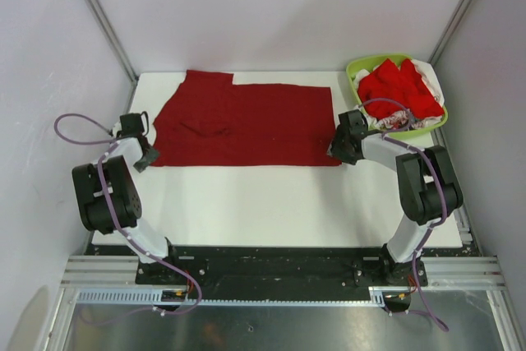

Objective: Fold and stack the t-shirts
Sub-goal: Fold the flattened tshirt in 1/3 of the way

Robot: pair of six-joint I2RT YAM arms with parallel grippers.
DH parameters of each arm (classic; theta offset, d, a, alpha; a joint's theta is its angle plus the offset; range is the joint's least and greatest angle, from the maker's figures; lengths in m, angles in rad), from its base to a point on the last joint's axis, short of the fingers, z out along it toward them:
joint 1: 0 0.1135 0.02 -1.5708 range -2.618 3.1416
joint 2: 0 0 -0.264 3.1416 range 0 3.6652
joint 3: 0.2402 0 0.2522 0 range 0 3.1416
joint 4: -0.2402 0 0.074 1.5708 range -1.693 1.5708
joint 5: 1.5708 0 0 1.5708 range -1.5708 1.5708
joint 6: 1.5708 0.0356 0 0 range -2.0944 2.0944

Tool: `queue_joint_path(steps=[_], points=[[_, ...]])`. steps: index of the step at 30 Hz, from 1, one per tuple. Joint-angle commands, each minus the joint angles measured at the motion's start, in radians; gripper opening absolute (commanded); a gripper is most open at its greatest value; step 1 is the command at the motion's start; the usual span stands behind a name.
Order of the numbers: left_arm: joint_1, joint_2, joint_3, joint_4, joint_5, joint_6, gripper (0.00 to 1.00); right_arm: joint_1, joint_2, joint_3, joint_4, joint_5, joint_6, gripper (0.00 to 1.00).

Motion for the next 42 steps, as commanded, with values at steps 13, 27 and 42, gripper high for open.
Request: queue_joint_path(steps=[13,27,42], points=[[0.010,0.055,-0.001,0.052,0.035,0.009,0.35,0.027,0.050,-0.003,0.030,-0.011,-0.001,0.37],[0.009,0.004,-0.005,0.049,-0.007,-0.006,0.00,0.013,0.052,-0.002,0.038,-0.021,-0.004,0.00],[0.009,-0.092,-0.045,-0.089,-0.129,-0.046,0.00,-0.002,-0.012,-0.047,-0.075,-0.003,-0.018,0.00]])
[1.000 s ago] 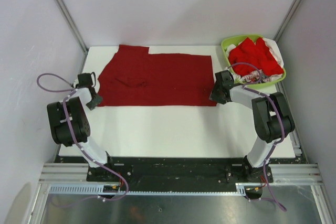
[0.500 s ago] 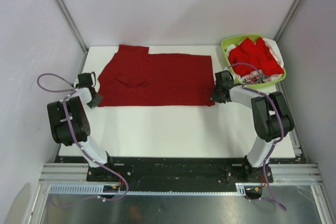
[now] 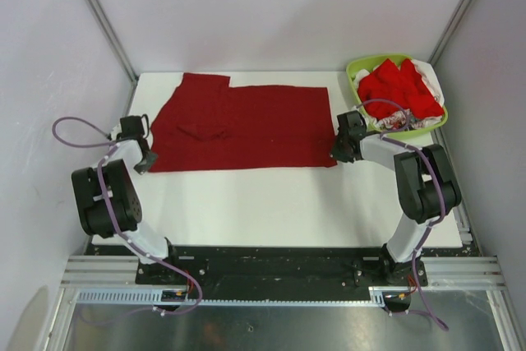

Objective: Fold and stack the t-shirts
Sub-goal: Fold the flattened tshirt in 1/3 of the way

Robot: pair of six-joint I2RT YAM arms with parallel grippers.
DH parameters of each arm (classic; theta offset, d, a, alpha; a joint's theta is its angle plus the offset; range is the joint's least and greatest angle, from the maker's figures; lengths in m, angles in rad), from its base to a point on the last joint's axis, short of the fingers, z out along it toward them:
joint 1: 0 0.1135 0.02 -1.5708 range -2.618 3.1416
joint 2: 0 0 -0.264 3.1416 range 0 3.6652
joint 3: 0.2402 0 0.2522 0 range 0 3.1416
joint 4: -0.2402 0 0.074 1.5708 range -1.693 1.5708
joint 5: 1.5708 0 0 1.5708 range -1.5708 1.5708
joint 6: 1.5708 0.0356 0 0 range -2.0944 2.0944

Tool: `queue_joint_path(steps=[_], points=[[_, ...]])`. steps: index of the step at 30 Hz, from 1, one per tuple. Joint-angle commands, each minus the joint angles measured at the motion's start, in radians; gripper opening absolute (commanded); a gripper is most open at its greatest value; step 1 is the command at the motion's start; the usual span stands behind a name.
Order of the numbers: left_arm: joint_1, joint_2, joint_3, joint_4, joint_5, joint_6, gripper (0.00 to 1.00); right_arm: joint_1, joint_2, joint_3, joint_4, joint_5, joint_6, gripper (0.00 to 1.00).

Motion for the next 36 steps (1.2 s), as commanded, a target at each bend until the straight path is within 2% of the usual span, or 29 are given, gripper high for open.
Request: queue_joint_path(steps=[1,18,25,26,27,28,29,31,33,36], points=[[0.007,-0.073,-0.028,-0.067,-0.100,-0.023,0.00,-0.010,-0.043,-0.055,-0.119,0.009,-0.017,0.00],[0.020,-0.258,-0.132,-0.282,-0.342,-0.095,0.00,-0.011,-0.310,-0.296,-0.203,-0.052,0.075,0.00],[0.035,-0.275,-0.186,-0.308,-0.325,-0.151,0.00,-0.006,-0.428,-0.383,-0.229,-0.069,0.110,0.00],[0.035,-0.274,-0.187,-0.310,-0.312,-0.155,0.00,-0.004,-0.438,-0.388,-0.231,-0.070,0.113,0.02],[0.036,-0.272,-0.186,-0.310,-0.296,-0.156,0.04,-0.002,-0.447,-0.391,-0.233,-0.069,0.114,0.09],[0.038,-0.270,-0.181,-0.310,-0.278,-0.152,0.15,0.000,-0.456,-0.392,-0.236,-0.067,0.114,0.20],[0.037,-0.269,-0.172,-0.311,-0.258,-0.145,0.30,-0.002,-0.466,-0.392,-0.237,-0.063,0.112,0.36],[0.037,-0.269,-0.150,-0.311,-0.220,-0.124,0.59,-0.009,-0.488,-0.385,-0.236,-0.058,0.103,0.57],[0.037,-0.290,-0.118,-0.310,-0.195,-0.094,0.76,-0.013,-0.506,-0.355,-0.245,-0.051,0.087,0.66],[0.035,-0.330,-0.041,-0.306,-0.157,-0.031,0.83,-0.005,-0.511,-0.279,-0.261,-0.017,0.066,0.70]])
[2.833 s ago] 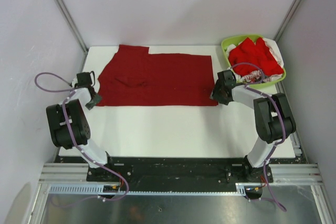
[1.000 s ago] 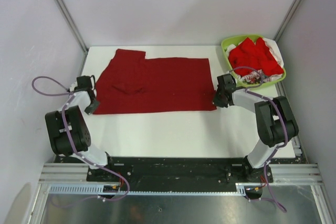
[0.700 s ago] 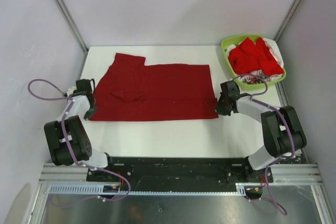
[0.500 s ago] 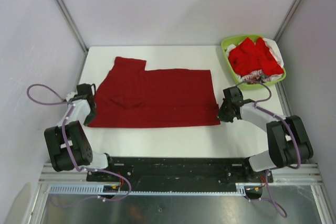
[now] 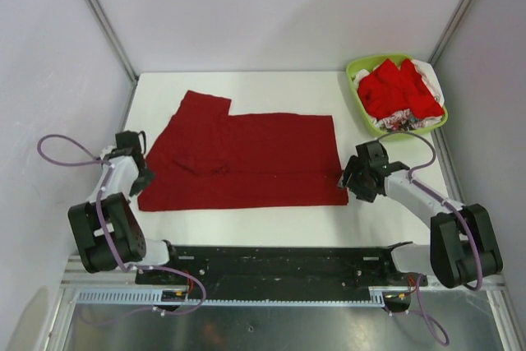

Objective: Fold and stack the t-shirts
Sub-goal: Fold the flattened tshirt in 1/3 of the way, then grap the side of the flattened tshirt furthest away from the robot with both arms

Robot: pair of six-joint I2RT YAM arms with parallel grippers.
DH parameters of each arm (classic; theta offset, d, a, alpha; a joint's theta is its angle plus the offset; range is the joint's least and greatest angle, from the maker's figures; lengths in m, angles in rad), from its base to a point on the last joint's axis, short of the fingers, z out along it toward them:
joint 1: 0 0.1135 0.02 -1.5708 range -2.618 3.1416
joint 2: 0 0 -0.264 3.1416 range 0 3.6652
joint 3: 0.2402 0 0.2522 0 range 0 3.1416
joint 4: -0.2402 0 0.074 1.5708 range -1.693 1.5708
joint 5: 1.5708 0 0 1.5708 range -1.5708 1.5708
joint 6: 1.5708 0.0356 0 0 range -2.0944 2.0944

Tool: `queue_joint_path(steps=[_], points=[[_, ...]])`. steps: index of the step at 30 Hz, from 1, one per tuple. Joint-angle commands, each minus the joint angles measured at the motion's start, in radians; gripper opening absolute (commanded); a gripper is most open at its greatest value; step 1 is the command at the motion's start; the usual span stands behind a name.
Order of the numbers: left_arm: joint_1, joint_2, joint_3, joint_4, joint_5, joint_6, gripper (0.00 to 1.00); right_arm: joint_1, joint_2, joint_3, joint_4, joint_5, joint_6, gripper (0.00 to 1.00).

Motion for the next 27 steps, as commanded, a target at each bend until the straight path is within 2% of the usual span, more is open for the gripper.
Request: queue_joint_path(steps=[1,6,12,19,27], points=[[0.003,-0.078,0.147,0.023,0.061,0.090,0.84,0.010,-0.022,0.121,-0.027,0.071,-0.036,0.70],[-0.094,0.008,0.336,0.043,0.174,0.200,0.80,0.043,0.091,0.273,0.041,0.126,-0.104,0.68],[-0.231,0.213,0.519,0.108,0.281,0.270,0.72,0.025,0.273,0.400,0.176,0.068,-0.151,0.61],[-0.284,0.442,0.696,0.163,0.396,0.302,0.63,0.023,0.398,0.477,0.290,0.032,-0.176,0.53],[-0.303,0.633,0.876,0.209,0.379,0.328,0.60,0.015,0.532,0.545,0.354,0.027,-0.192,0.50]])
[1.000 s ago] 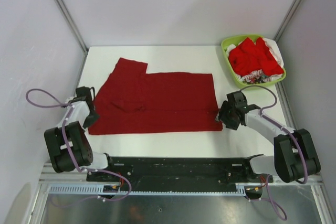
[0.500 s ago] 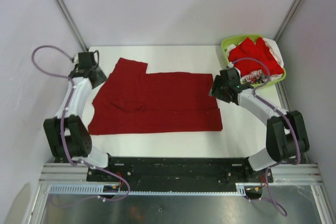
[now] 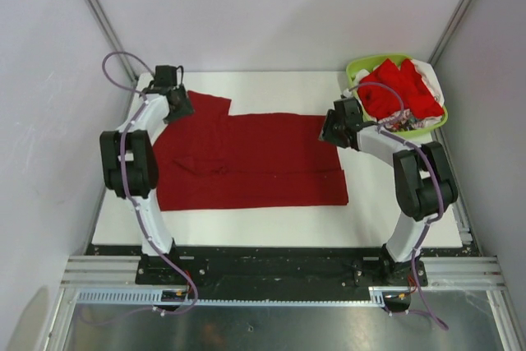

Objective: Fold and stack the t-shirts
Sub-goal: Grap the side of the flattened tshirt furthest away from the robot with both arms

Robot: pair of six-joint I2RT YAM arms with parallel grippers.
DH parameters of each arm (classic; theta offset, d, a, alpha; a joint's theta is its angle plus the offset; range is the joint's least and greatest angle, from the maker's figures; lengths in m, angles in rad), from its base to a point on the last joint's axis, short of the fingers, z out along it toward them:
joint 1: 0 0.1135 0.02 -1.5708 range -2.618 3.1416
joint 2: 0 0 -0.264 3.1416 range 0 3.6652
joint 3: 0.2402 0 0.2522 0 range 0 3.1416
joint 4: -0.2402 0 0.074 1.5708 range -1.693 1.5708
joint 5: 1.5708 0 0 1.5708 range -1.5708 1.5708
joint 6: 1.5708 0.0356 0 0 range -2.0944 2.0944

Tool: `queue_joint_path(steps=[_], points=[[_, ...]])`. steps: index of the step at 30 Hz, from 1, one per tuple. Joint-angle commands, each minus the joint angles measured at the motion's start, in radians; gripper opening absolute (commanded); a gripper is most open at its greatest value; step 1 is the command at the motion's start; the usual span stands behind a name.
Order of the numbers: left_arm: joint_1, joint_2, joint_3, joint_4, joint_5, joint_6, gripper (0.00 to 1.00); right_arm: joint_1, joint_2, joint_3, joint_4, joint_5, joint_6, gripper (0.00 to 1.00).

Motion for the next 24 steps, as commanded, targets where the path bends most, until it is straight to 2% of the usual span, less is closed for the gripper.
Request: queue_joint_path(steps=[1,8,14,24], points=[[-0.005,0.072,0.130,0.060,0.010,0.046,0.59,-0.013,0.058,0.067,0.076,-0.008,-0.026,0.50],[-0.005,0.272,0.371,0.074,-0.004,0.121,0.57,-0.026,0.127,0.128,0.101,-0.011,-0.048,0.49],[0.007,0.415,0.552,0.073,0.028,0.115,0.55,-0.036,0.146,0.152,0.112,-0.015,-0.064,0.48],[0.017,0.564,0.723,0.074,0.013,0.089,0.54,-0.042,0.147,0.154,0.133,-0.014,-0.082,0.47]])
